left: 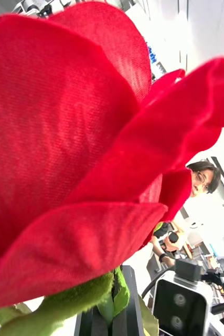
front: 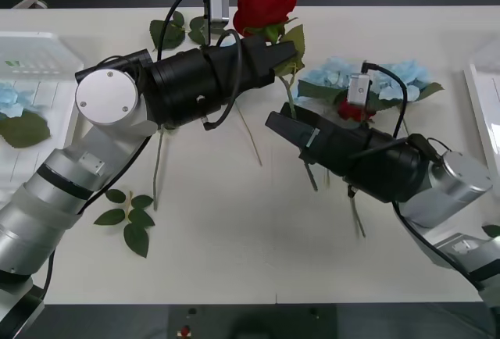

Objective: Put the red flowers into the right box and the blue flowers into the left box

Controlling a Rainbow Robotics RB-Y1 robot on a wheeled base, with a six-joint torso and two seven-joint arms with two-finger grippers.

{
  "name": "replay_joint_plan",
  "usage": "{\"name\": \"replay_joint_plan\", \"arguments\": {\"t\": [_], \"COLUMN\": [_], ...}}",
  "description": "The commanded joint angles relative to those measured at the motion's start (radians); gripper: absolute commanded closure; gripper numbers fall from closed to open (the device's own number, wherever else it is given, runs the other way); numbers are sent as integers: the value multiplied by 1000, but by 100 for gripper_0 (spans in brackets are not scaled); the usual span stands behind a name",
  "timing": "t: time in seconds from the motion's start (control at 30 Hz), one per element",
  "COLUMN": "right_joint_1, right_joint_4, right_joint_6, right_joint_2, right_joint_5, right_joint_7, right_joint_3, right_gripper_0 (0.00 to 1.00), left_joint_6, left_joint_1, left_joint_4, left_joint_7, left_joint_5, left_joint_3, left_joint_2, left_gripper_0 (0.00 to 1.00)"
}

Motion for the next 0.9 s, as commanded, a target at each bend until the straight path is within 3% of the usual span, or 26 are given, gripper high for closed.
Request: {"name": "replay_joint_plan", "arguments": {"t": [0.03, 0.07, 0.17, 0.6, 0.63, 0.67, 0.7, 0.73, 0.77, 0.8, 0.83, 0.9], "right_joint_1": [-27, -28, -33, -36, -36, -36, -36, -38, -38, -38, -38, -38], "right_joint_4": [-14, -11, 3, 15, 15, 15, 15, 15, 15, 15, 15, 15], "right_joint_6": [-14, -17, -20, -30, -33, -33, -35, -38, -38, -41, -41, -41], "right_joint_2": [16, 16, 16, 12, 12, 10, 10, 10, 8, 7, 7, 4], "right_joint_5": [9, 9, 9, 10, 12, 12, 10, 10, 12, 10, 12, 10], "right_joint_7": [-7, -7, -7, -7, -7, -7, -7, -7, -7, -7, -7, -7], "right_joint_3": [3, 5, 11, 17, 17, 17, 17, 17, 17, 17, 17, 17], "right_gripper_0": [40, 60, 100, 100, 100, 100, 100, 100, 100, 100, 100, 100], "left_joint_6": [-3, -3, -3, -5, -3, -3, -5, -3, -3, -1, 2, 28], "left_joint_1": [-42, -41, -42, -41, -39, -38, -36, -33, -28, -24, -21, -10], "left_joint_4": [-13, -13, -13, -13, -13, -13, -13, -13, -15, -13, -15, -15], "left_joint_7": [30, 30, 30, 31, 33, 34, 34, 34, 34, 34, 34, 31], "left_joint_5": [-4, -4, -4, -4, -4, -4, -3, 0, 8, 17, 25, 49], "left_joint_3": [8, 8, 8, 8, 8, 8, 8, 8, 8, 8, 8, 8], "left_joint_2": [-20, -20, -20, -17, -15, -12, -9, -4, 3, 11, 17, 45], "left_gripper_0": [100, 100, 100, 98, 86, 63, 51, 29, 13, 3, 0, 0]}}
